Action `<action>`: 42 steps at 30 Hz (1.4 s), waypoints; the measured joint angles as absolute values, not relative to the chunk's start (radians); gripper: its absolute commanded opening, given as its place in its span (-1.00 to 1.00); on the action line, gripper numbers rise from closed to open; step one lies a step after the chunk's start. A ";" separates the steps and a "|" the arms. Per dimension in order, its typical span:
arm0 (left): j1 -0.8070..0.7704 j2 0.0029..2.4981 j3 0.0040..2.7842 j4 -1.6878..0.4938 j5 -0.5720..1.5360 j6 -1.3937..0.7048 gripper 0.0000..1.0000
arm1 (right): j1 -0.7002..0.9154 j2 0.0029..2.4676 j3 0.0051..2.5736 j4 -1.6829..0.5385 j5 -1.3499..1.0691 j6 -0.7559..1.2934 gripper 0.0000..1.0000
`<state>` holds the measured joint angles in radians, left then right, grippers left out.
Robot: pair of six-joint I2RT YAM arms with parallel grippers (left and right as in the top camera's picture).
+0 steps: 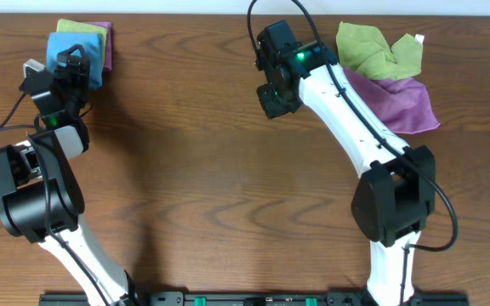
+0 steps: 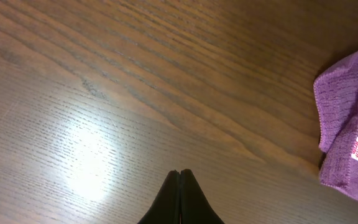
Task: Fold the cloth
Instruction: 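Carry the folded blue cloth with the left gripper to the far-left cloth pile, then lower the blue cloth onto the pile and open the left gripper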
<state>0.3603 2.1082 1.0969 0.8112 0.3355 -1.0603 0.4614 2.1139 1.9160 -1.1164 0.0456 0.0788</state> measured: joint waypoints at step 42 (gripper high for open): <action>0.579 2.108 1.100 0.698 0.785 -1.126 0.91 | 0.527 2.114 1.916 -1.103 0.046 0.080 -0.97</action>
<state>0.5793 2.1078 1.1004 0.6975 0.7853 -1.1259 0.5270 2.1139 1.9160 -1.1027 0.0456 0.0795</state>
